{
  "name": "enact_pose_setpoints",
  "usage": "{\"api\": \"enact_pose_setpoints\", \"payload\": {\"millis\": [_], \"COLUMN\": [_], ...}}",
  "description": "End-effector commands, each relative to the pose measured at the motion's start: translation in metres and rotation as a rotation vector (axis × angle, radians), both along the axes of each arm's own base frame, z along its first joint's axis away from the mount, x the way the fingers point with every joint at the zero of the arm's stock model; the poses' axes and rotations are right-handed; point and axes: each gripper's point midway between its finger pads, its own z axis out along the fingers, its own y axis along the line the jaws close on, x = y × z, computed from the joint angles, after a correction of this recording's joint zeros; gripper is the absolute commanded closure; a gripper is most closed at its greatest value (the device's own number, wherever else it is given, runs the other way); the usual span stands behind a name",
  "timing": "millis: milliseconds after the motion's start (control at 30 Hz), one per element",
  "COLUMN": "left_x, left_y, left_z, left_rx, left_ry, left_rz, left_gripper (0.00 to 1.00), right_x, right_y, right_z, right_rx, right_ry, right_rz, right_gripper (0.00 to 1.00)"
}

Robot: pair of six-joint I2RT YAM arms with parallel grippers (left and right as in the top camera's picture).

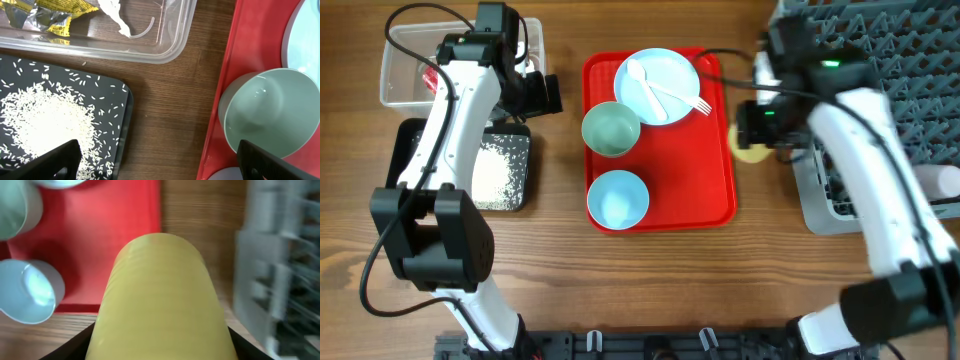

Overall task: Sort waste into correct bins and load items into the dishwasher rack
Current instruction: 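Carry the yellow cup with the right gripper into the dishwasher rack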

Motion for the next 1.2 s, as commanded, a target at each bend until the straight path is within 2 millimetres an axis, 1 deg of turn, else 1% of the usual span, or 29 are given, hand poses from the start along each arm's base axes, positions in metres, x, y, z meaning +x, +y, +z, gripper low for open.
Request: {"api": "enact_pose_setpoints", "payload": {"millis": [0, 100, 133, 233, 267, 333, 400, 433, 567, 633, 767, 900, 933, 1033, 1067, 1100, 1167], "left_x": [-0.001, -0.001, -0.001, -0.001, -0.001, -0.001, -0.001, -0.001, -0.001, -0.001, -0.001, -0.001, -0.001, -0.001, -0.001, -0.001, -0.001], "left_y": [0.001, 0.001, 0.001, 0.001, 0.001, 0.001, 0.001, 0.001, 0.001, 0.001, 0.001, 0.001, 0.001, 0.001, 0.001, 0.001, 0.001], "left_z": [-0.006, -0.006, -0.006, -0.006, -0.006, -0.006, -0.006, -0.006, -0.006, -0.006, -0.006, -0.006, -0.006, -0.006, -0.006, -0.006, -0.006], "left_rx": [-0.010, -0.010, -0.010, -0.010, -0.010, -0.010, -0.010, -0.009, -0.009, -0.010, -0.010, -0.010, -0.009, -0.010, -0.010, -0.010, -0.010], "left_ry": [0.015, 0.015, 0.015, 0.015, 0.015, 0.015, 0.015, 0.015, 0.015, 0.015, 0.015, 0.015, 0.015, 0.015, 0.015, 0.015, 0.015], "left_rz": [0.017, 0.017, 0.017, 0.017, 0.017, 0.017, 0.017, 0.017, 0.017, 0.017, 0.017, 0.017, 0.017, 0.017, 0.017, 0.017, 0.017], "left_gripper": [0.00, 0.00, 0.00, 0.00, 0.00, 0.00, 0.00, 0.00, 0.00, 0.00, 0.00, 0.00, 0.00, 0.00, 0.00, 0.00, 0.00], "right_x": [-0.005, -0.011, -0.014, -0.025, -0.030, -0.037, -0.044, -0.047, -0.056, -0.056, -0.056, -0.059, -0.060, -0.061, -0.061, -0.060, -0.061], "right_y": [-0.056, -0.101, -0.117, -0.156, -0.172, -0.195, -0.211, -0.215, -0.222, -0.222, -0.223, -0.230, -0.230, -0.231, -0.231, -0.231, -0.231], "right_z": [0.031, 0.032, 0.029, 0.020, 0.014, 0.004, -0.008, -0.016, -0.046, -0.055, -0.068, -0.070, -0.070, -0.070, -0.070, -0.070, -0.070], "right_rx": [-0.030, -0.045, -0.047, -0.054, -0.050, -0.014, 0.009, 0.030, 0.069, 0.072, 0.068, 0.029, 0.027, 0.019, 0.019, 0.020, 0.020], "right_ry": [-0.085, -0.072, -0.062, -0.036, -0.023, -0.025, -0.018, -0.010, 0.017, 0.019, 0.016, 0.025, 0.026, 0.028, 0.028, 0.027, 0.029], "right_rz": [-0.130, -0.235, -0.284, -0.389, -0.444, -0.523, -0.584, -0.607, -0.651, -0.670, -0.673, -0.704, -0.705, -0.707, -0.707, -0.707, -0.707], "right_gripper": [0.50, 0.50, 0.50, 0.50, 0.49, 0.50, 0.52, 0.53, 0.54, 0.54, 0.55, 0.54, 0.50, 0.27, 0.23, 0.20, 0.18]}}
